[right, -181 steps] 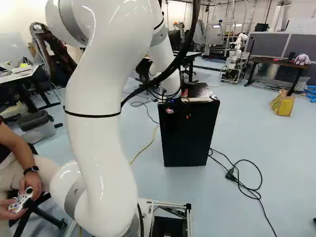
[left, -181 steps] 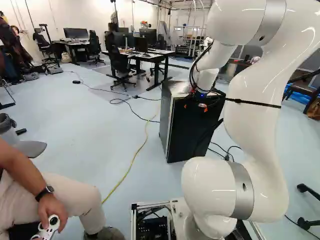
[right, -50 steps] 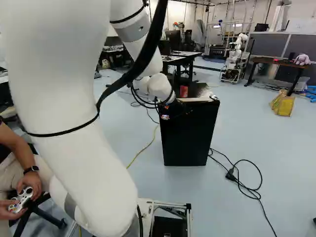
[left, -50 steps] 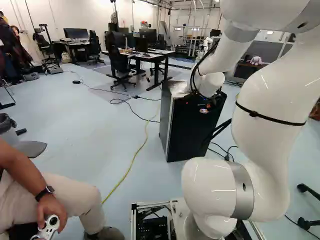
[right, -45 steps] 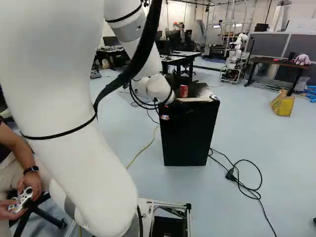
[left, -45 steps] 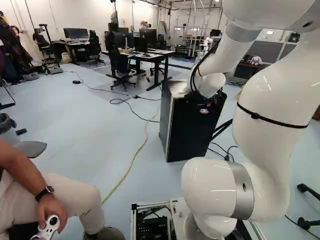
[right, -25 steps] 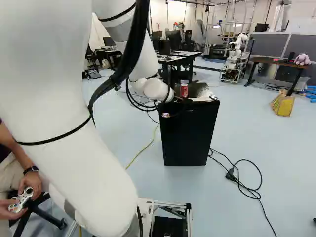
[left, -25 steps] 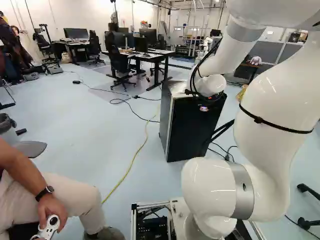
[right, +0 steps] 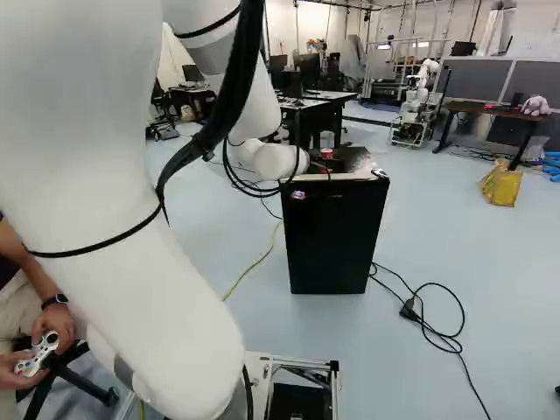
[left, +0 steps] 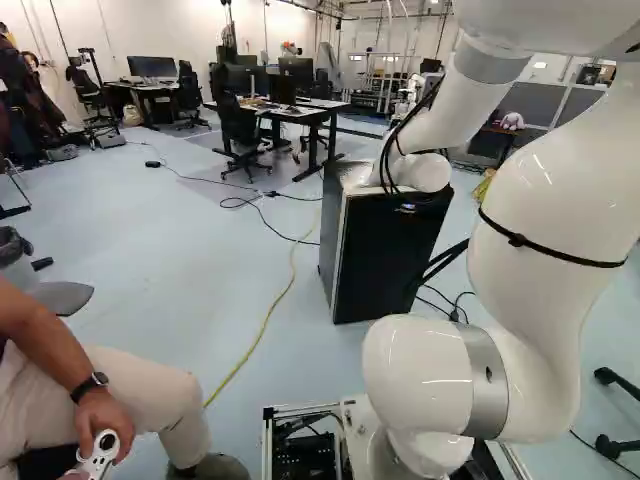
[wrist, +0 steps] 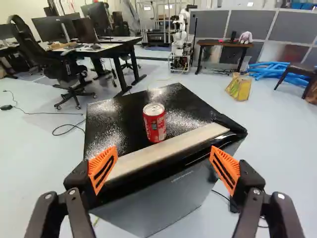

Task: Grab a drink from the fridge

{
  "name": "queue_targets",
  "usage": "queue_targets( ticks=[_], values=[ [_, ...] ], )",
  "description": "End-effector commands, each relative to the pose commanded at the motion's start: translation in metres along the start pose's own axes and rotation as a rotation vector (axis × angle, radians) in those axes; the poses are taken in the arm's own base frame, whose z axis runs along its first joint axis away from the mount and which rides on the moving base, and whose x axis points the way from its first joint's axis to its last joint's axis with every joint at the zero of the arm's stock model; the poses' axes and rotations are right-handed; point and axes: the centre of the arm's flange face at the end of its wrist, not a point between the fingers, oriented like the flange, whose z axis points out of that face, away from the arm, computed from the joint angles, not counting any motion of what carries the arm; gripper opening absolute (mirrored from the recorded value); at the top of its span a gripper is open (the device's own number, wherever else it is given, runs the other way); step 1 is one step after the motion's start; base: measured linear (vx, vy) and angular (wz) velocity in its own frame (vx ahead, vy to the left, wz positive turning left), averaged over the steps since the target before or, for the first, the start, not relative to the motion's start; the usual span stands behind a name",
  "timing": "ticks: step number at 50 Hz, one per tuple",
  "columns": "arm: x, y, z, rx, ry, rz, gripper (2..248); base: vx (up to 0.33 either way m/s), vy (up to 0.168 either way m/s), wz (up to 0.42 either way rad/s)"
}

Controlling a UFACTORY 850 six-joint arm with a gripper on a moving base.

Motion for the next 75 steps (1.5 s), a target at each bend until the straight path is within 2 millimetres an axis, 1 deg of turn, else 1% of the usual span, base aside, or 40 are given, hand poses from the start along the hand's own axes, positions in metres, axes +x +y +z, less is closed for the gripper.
queue_targets(
  ticks=[7, 14, 44, 59, 75],
  values=[
    [0.003, -0.002, 0.0, 0.02, 0.04, -0.023, 247, 0.0, 0.0, 0.0],
    [0.002, -0.004, 0.002, 0.041, 0.059, -0.048, 247, 0.0, 0.0, 0.0],
    [-0.024, -0.006, 0.015, 0.067, 0.026, -0.076, 247, 0.0, 0.0, 0.0],
    [-0.035, -0.006, 0.03, 0.081, 0.017, -0.089, 247, 0.0, 0.0, 0.0],
    [-0.046, 0.001, 0.056, 0.068, -0.008, -0.085, 247, 0.0, 0.0, 0.0]
  ],
)
